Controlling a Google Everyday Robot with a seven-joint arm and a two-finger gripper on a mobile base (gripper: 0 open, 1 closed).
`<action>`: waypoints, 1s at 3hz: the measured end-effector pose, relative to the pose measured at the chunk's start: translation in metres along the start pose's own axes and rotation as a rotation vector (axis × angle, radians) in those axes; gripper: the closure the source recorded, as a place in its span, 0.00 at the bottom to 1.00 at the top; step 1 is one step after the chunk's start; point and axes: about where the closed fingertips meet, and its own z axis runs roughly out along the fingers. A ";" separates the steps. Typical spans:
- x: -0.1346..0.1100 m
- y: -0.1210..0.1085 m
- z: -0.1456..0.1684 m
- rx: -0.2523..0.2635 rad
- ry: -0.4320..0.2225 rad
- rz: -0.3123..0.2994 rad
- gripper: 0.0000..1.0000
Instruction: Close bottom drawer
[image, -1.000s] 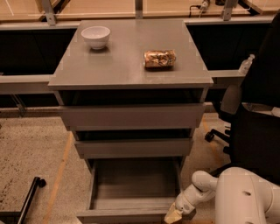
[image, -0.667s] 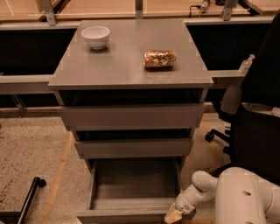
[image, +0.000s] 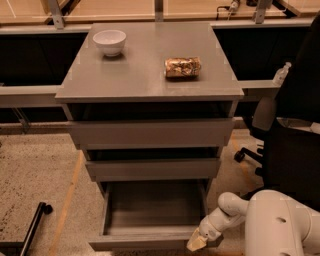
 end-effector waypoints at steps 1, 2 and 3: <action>-0.008 -0.013 -0.001 0.042 -0.011 -0.027 1.00; -0.008 -0.013 -0.001 0.042 -0.011 -0.027 1.00; -0.013 -0.023 0.002 0.085 -0.019 -0.051 1.00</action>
Offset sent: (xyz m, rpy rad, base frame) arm 0.1563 -0.0089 -0.0167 -0.1522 -0.4391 -0.0994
